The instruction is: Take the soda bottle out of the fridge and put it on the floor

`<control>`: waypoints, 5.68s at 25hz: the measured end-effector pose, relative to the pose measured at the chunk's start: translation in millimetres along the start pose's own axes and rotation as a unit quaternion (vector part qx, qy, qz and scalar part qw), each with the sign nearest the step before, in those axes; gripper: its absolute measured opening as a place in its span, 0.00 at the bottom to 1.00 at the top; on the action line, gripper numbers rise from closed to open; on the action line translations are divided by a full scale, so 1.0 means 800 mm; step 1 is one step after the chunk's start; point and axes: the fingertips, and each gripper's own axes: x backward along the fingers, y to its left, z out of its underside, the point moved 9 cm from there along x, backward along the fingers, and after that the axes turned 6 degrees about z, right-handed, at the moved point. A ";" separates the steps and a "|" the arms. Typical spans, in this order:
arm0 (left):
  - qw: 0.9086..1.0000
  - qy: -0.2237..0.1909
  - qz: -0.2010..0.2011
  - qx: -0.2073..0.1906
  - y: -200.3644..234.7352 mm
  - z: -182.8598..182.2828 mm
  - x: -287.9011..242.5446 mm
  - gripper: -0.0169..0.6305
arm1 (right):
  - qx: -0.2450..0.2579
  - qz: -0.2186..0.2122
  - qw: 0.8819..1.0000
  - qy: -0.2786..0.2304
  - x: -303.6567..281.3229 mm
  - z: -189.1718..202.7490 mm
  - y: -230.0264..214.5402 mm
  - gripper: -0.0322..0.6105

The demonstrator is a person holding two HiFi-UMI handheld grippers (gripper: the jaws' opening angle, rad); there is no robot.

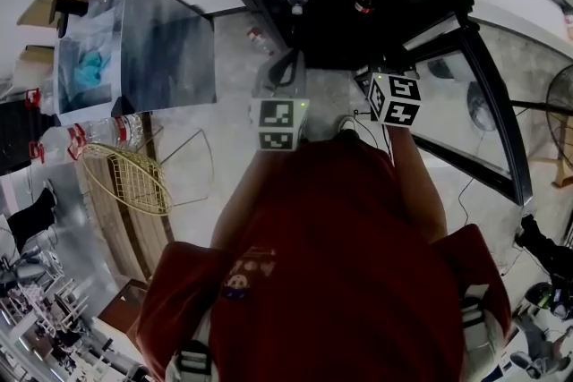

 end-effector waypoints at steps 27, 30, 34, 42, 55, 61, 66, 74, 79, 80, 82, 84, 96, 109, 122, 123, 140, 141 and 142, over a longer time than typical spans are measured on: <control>0.999 0.005 -0.038 0.013 -0.010 0.008 -0.001 0.03 | 0.020 0.002 1.000 -0.010 -0.116 0.000 -0.032 0.34; 0.999 0.007 -0.043 0.012 -0.010 0.009 0.002 0.03 | 0.022 0.006 1.000 -0.008 -0.126 -0.001 -0.035 0.35; 0.998 0.011 -0.052 0.013 -0.010 0.011 0.004 0.03 | 0.031 0.000 1.000 -0.006 -0.141 -0.001 -0.036 0.37; 0.998 0.017 -0.063 0.014 -0.014 0.014 0.006 0.03 | 0.048 0.004 0.999 -0.001 -0.170 -0.011 -0.043 0.40; 0.997 0.020 -0.072 0.014 -0.014 0.016 0.006 0.03 | 0.030 0.008 0.999 0.020 -0.187 -0.005 -0.048 0.39; 0.997 0.022 -0.073 0.016 -0.014 0.017 0.008 0.03 | 0.040 0.013 0.999 0.016 -0.183 -0.006 -0.048 0.27; 0.997 0.022 -0.073 0.017 -0.013 0.017 0.010 0.03 | 0.044 0.013 0.999 0.019 -0.183 -0.007 -0.047 0.27; 0.997 0.019 -0.071 0.018 -0.014 0.018 0.013 0.03 | 0.061 0.012 0.998 0.017 -0.178 -0.007 -0.038 0.26; 0.997 0.018 -0.072 0.018 -0.012 0.018 0.015 0.03 | 0.066 0.015 0.998 0.015 -0.169 -0.004 -0.035 0.26; 0.997 0.018 -0.072 0.018 -0.012 0.018 0.016 0.03 | 0.061 0.018 0.998 0.013 -0.167 -0.002 -0.036 0.26; 0.997 0.018 -0.071 0.018 -0.012 0.018 0.017 0.03 | 0.053 0.020 0.998 0.009 -0.161 0.004 -0.038 0.26; 0.997 0.019 -0.069 0.018 -0.012 0.019 0.018 0.03 | 0.050 0.020 0.999 0.008 -0.152 0.007 -0.039 0.26; 0.998 0.018 -0.056 0.024 -0.013 0.028 0.023 0.03 | 0.046 0.005 0.999 0.008 -0.094 0.024 -0.024 0.26; 0.997 0.015 -0.068 0.041 -0.002 0.042 0.044 0.03 | 0.048 -0.029 0.998 0.020 -0.001 0.043 0.002 0.26; 0.995 0.022 -0.087 0.046 0.003 0.052 0.059 0.03 | 0.056 -0.059 0.996 0.034 0.062 0.052 0.017 0.26; 0.995 0.023 -0.087 0.046 0.003 0.051 0.059 0.03 | 0.058 -0.061 0.996 0.036 0.062 0.053 0.017 0.26; 0.988 0.045 -0.137 0.062 -0.039 0.064 0.054 0.03 | 0.079 -0.120 0.988 0.055 0.054 0.075 -0.009 0.26; 0.986 0.047 -0.143 0.067 -0.044 0.066 0.055 0.03 | 0.081 -0.126 0.987 0.057 0.054 0.078 -0.012 0.26; 0.985 0.048 -0.149 0.072 -0.049 0.069 0.056 0.03 | 0.084 -0.132 0.986 0.059 0.054 0.080 -0.014 0.26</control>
